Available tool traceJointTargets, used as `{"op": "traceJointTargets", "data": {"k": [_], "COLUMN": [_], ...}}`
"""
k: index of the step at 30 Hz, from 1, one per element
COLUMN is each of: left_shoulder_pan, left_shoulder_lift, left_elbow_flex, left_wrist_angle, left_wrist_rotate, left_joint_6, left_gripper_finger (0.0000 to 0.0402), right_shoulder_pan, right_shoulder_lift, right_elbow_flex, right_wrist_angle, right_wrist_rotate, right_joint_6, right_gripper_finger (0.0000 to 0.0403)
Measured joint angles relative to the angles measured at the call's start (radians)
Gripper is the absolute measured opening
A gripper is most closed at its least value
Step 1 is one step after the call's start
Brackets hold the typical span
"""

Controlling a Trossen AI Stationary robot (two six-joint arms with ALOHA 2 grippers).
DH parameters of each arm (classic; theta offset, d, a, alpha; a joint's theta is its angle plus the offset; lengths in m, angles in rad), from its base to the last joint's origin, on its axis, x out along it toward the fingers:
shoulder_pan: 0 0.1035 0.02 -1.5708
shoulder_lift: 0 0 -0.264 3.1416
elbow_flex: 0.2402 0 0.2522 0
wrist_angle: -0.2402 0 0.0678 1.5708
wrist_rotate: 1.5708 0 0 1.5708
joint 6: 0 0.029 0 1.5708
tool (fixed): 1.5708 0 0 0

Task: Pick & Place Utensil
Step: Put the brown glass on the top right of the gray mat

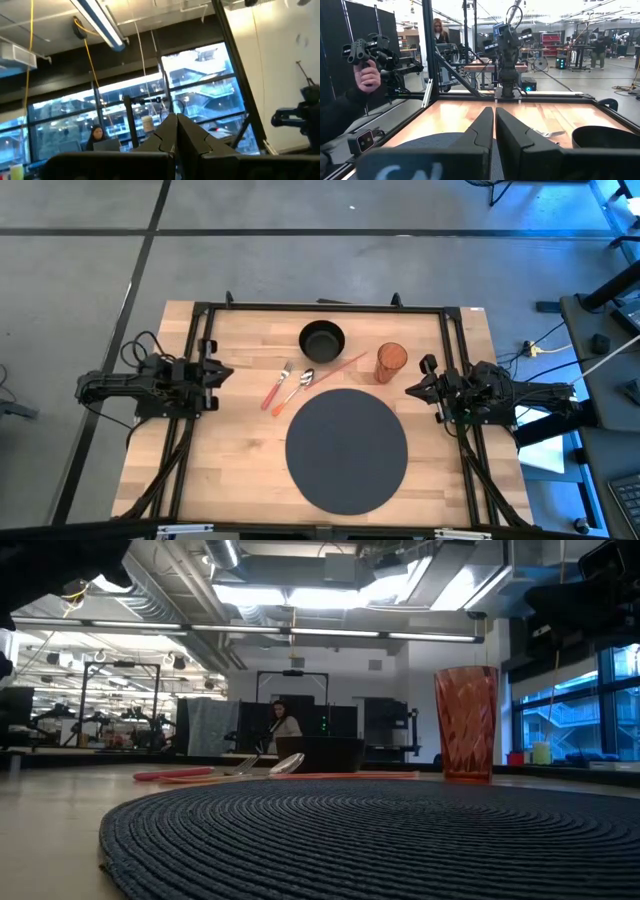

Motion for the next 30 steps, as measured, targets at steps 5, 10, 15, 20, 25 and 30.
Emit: {"op": "traceJointTargets", "data": {"k": [5, 10, 15, 20, 25, 30], "left_shoulder_pan": [0.000, 0.000, 0.000, 0.000, 0.000, 0.000], "left_shoulder_lift": [0.000, 0.001, 0.000, 0.000, 0.000, 0.000], "left_elbow_flex": [0.000, 0.000, 0.000, 0.000, 0.000, 0.000], "left_wrist_angle": [-0.001, -0.073, -0.097, -0.097, -0.090, -0.089], "left_wrist_rotate": [-0.101, -0.322, -0.472, -0.481, -0.479, -0.478], "left_joint_6": [-0.023, 0.050, 0.072, 0.066, 0.053, 0.053], "left_gripper_finger": [0.0001, 0.0001, 0.0001, 0.0001, 0.0001, 0.0001], "right_shoulder_pan": [0.000, 0.000, 0.000, 0.000, 0.000, 0.000], "right_shoulder_lift": [0.000, 0.000, 0.001, 0.016, 0.129, 0.349], "right_elbow_flex": [0.000, 0.000, 0.000, 0.064, 0.278, 0.604], "right_wrist_angle": [0.000, 0.001, 0.086, 0.083, -0.123, -0.450], "right_wrist_rotate": [0.000, 0.001, 0.082, 0.229, 0.351, 0.500], "right_joint_6": [0.003, -0.003, -0.048, -0.097, -0.078, -0.009], "right_gripper_finger": [0.0021, 0.0021, 0.0021, 0.0021, 0.0021, 0.0021]}}
